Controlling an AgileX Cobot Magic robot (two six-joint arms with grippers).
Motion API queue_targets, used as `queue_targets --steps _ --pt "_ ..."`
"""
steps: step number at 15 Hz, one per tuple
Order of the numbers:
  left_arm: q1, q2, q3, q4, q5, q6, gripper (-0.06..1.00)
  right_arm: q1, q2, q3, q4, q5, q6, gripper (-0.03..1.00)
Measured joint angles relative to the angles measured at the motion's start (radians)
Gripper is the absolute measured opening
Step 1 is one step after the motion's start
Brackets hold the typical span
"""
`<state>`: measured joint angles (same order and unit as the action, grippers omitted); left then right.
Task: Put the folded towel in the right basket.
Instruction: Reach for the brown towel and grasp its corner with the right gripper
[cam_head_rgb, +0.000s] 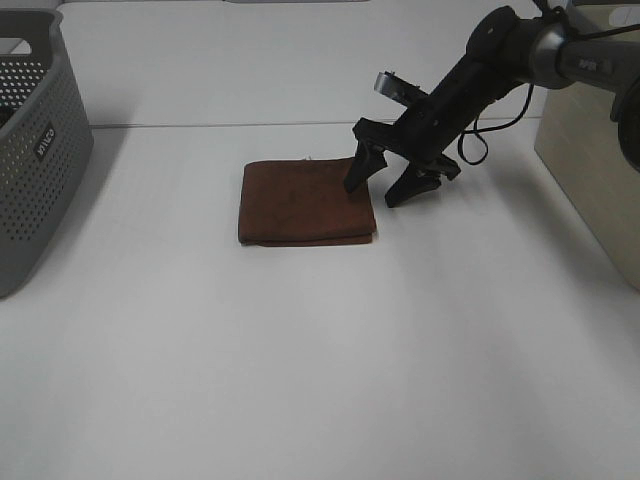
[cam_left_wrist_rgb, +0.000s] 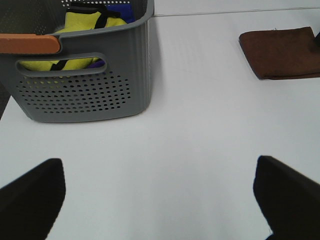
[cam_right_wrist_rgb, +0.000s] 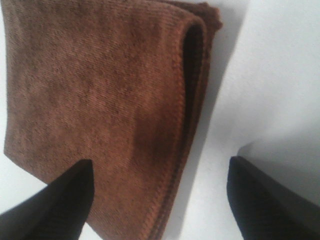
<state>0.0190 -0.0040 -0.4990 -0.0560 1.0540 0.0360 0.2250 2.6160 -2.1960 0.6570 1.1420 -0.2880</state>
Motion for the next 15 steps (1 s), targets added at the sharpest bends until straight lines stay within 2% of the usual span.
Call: queue_targets --steps 3,5,7,8,10,11,15 --pt "0.0 0.0 0.0 0.0 0.0 0.0 0.97 0.0 0.023 -0.013 0.05 -0.018 -0.009 0.71" --pt "0.0 0.0 0.0 0.0 0.0 0.0 0.97 0.0 0.036 -0.015 0.085 -0.031 -0.01 0.66" --pt "0.0 0.0 0.0 0.0 0.0 0.0 0.97 0.004 0.051 -0.015 0.118 -0.034 -0.018 0.51" --pt "0.0 0.0 0.0 0.0 0.0 0.0 0.97 0.008 0.058 -0.015 0.121 -0.035 -0.02 0.41" --pt "0.0 0.0 0.0 0.0 0.0 0.0 0.97 0.008 0.063 -0.015 0.121 -0.035 -0.026 0.14" --pt "0.0 0.0 0.0 0.0 0.0 0.0 0.97 0.008 0.065 -0.021 0.117 -0.034 -0.026 0.06" --pt "0.0 0.0 0.0 0.0 0.0 0.0 0.97 0.008 0.055 -0.107 0.096 0.015 -0.033 0.06"
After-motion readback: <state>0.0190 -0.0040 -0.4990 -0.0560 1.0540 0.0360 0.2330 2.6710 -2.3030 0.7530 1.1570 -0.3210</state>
